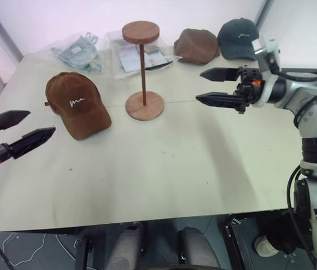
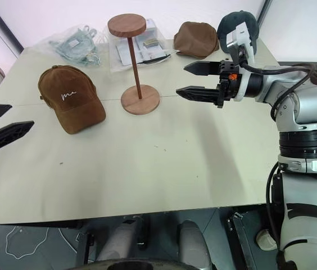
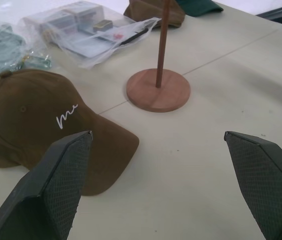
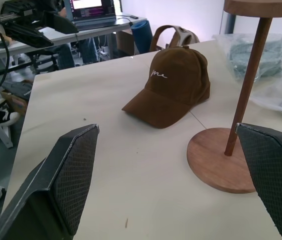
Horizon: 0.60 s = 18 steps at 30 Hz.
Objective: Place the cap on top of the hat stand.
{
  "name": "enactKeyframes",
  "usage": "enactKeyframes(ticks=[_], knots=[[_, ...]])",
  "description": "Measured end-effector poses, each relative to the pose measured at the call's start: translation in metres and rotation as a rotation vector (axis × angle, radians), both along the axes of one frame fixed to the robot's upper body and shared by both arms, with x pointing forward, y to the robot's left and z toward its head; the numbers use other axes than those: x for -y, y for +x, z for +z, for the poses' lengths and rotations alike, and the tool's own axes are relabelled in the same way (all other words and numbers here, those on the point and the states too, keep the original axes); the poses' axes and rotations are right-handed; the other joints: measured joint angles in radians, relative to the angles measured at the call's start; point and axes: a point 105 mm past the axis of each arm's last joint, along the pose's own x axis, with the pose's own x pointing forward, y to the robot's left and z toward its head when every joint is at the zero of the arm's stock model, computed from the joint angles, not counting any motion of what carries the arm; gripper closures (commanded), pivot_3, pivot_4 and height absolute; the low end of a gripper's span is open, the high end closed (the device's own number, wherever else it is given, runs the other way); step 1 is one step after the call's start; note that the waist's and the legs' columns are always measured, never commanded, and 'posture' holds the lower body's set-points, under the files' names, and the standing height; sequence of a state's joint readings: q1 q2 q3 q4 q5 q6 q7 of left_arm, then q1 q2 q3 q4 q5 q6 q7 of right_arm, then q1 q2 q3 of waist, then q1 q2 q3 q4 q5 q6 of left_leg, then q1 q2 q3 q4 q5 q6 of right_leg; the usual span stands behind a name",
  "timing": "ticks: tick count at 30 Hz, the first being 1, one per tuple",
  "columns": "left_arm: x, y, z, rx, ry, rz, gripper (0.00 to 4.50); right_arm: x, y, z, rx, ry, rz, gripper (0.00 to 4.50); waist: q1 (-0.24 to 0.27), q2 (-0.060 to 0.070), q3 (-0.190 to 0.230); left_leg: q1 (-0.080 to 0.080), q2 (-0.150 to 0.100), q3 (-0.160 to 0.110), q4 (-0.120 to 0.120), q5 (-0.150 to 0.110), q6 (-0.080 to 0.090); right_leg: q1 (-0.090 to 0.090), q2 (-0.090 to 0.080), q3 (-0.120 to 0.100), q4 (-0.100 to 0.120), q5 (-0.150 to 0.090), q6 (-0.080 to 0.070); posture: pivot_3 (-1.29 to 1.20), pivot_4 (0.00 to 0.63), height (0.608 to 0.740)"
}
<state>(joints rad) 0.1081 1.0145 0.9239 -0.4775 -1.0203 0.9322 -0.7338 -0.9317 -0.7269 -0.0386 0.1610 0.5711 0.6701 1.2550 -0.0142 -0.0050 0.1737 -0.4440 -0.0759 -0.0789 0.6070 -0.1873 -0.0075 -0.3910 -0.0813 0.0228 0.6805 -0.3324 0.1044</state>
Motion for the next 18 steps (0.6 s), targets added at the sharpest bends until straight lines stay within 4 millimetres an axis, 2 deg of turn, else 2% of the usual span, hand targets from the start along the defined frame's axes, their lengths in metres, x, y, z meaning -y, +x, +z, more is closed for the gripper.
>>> enactKeyframes(ticks=[4,18], knots=[[0.0012,0.0002,0.0007,0.008,-0.001,0.004,0.04,-0.0010,-0.0005,0.0050,0.025,-0.006,0.008,0.00,0.000,0.000,0.000,0.000,0.000,0.000,0.000,0.000,0.000,0.000,0.000,0.000,0.000,0.000,0.000,0.00,0.150,0.740],[0.0053,0.0000,0.0016,0.018,-0.018,0.005,0.04,0.0030,0.0016,0.0018,0.026,-0.013,0.016,0.00,0.000,0.000,0.000,0.000,0.000,0.000,0.000,0.000,0.000,0.000,0.000,0.000,0.000,0.000,0.000,0.00,0.150,0.740]])
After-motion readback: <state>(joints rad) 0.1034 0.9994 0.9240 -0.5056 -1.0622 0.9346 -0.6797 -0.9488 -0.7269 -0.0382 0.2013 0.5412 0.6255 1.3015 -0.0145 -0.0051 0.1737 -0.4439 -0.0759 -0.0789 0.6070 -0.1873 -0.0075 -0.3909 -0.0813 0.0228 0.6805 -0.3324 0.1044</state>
